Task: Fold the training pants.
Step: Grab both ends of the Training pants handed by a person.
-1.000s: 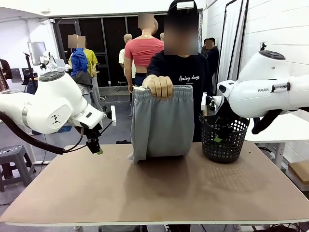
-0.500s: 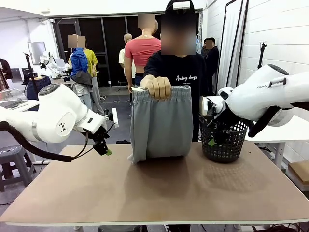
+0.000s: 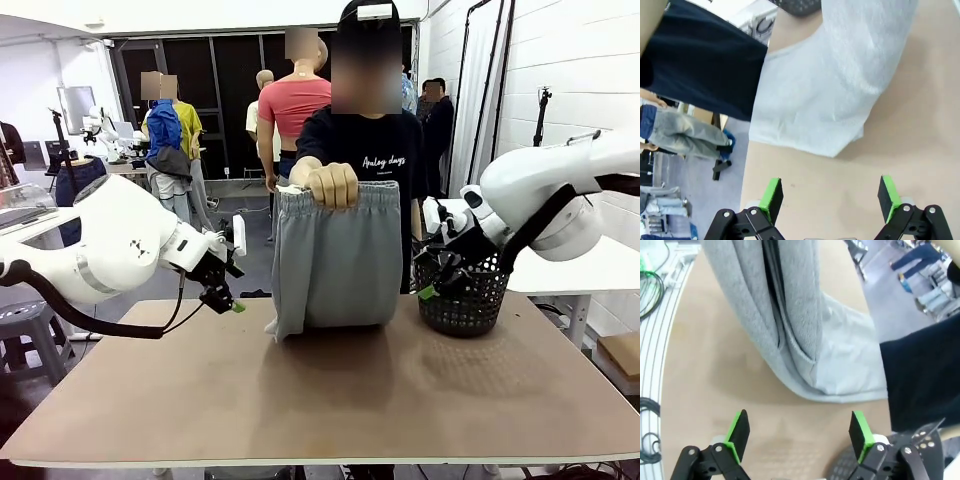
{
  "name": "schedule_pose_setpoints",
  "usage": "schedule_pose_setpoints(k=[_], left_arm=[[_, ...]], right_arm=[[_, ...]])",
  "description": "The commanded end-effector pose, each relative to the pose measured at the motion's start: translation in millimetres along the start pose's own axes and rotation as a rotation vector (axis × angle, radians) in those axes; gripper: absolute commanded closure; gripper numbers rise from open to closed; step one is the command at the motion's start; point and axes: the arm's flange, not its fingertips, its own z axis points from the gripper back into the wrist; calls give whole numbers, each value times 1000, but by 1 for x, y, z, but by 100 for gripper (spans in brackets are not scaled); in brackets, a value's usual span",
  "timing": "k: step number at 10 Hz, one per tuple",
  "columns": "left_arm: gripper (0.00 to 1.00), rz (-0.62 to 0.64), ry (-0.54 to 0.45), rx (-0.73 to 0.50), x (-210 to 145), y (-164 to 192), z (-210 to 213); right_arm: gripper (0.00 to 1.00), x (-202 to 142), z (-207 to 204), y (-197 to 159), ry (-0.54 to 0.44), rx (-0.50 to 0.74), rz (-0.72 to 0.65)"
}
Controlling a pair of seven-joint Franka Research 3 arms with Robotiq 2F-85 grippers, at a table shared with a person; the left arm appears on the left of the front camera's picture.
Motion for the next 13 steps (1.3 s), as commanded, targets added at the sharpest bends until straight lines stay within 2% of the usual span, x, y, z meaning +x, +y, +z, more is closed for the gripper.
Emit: schedule_pose_setpoints(k=[1,3,4,5,6,7,9,11,13], left_arm=[[0,24,-139,-54,-6,4,-12],[0,61,-179,-123,1,-1,-14],[0,106,-63,-96,4,-5,-10],[0,53,-138,-77,10,-10,-3],[0,53,-138,-77,10,-10,-3],[0,72,-123,-91,8,-12,-7],[0,45,-316,-197,19,-20,-19],[0,51,-350,-211,20,-22,-29],[0,40,-353,-164,25,-24,-33]], right_arm=[[0,-5,-13,-10,-63,25,5],[0,-4,-12,-10,-56,16,2],[0,1,-7,-9,35,-33,-20],[0,0,-7,-3,-60,15,-12],[0,0,-7,-3,-60,15,-12],[0,-2,-8,-5,-20,2,-22],[0,-3,-25,-10,-143,52,-57],[0,-7,-28,-6,-158,64,-71],[0,-9,-30,-3,-194,72,-62]])
